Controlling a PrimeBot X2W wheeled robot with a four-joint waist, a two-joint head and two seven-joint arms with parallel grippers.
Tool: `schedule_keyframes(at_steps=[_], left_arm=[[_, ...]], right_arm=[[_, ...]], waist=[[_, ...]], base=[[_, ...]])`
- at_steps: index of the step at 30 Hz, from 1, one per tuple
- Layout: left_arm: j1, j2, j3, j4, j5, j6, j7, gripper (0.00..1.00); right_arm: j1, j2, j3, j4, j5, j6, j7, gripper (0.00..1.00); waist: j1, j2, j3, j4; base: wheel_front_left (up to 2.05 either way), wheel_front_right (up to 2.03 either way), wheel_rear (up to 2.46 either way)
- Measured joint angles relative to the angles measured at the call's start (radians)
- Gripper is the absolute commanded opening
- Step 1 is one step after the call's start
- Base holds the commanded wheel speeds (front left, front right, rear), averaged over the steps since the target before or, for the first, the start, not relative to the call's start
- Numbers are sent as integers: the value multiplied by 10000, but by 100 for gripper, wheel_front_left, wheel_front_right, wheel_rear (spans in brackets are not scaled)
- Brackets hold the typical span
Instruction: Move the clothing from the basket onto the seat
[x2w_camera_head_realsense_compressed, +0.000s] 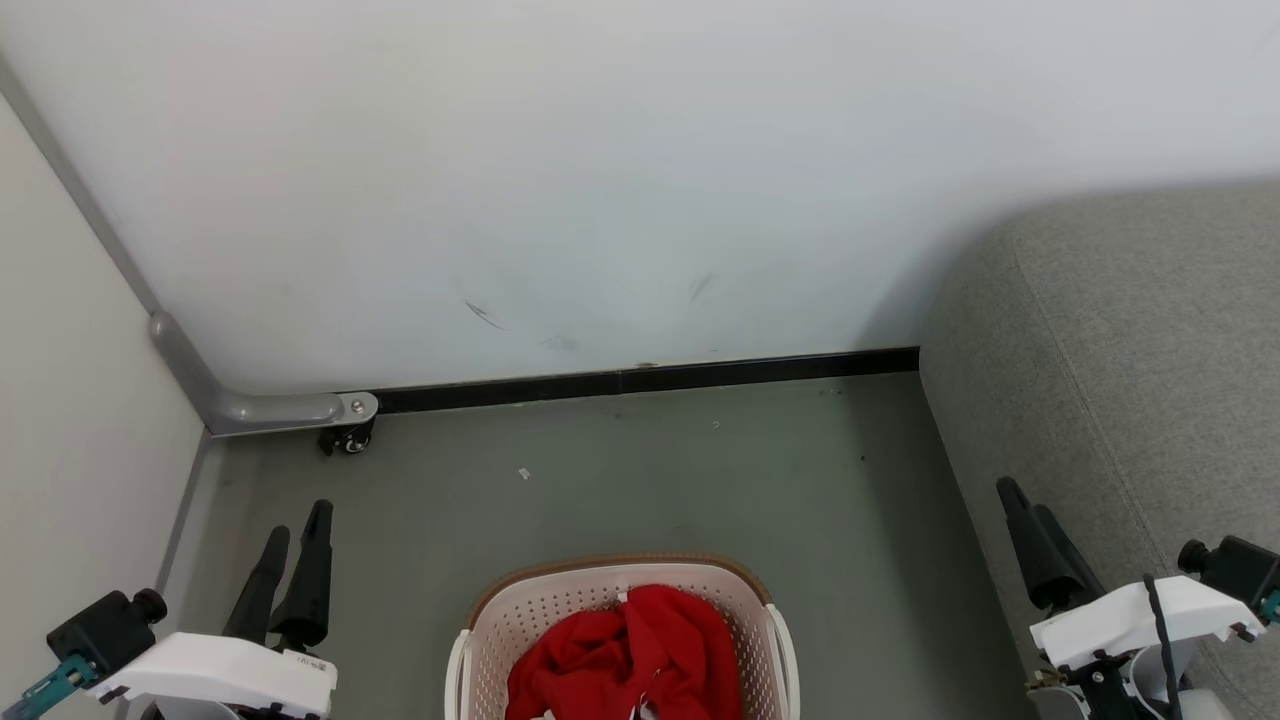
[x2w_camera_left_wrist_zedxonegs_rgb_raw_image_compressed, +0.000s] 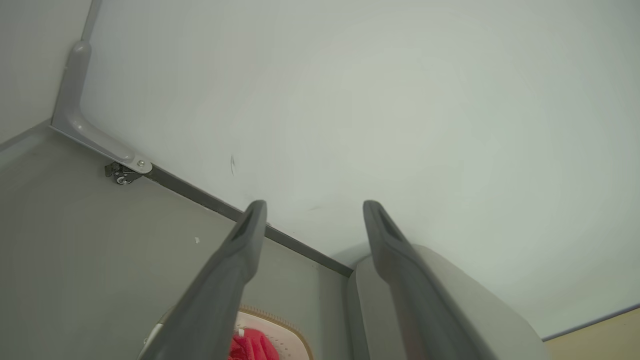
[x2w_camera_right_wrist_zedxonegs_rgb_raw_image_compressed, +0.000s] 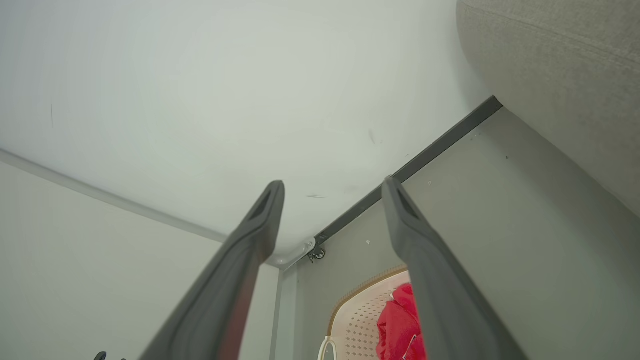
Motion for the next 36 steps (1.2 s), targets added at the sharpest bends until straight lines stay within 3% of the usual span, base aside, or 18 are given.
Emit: schedule_keyframes(at_steps=[9, 15, 36], left_arm=[[-6, 159, -303, -38, 1789, 40, -347, 100], [-144, 299, -453, 56, 2882, 176, -581, 100], [-597, 228, -575, 115, 5680, 261, -1381, 100]], right_arm=[[-21, 0, 242, 38, -1498, 4, -332, 100], [-285, 12, 326, 38, -2464, 6, -566, 100], [-713, 2, 765, 94, -5603, 8, -1331, 100]], waist=[[-78, 1, 103, -2], [-105, 0, 164, -13], [-119, 0, 234, -26]], base=[[0, 0, 0], [0, 0, 0], [0, 0, 0]])
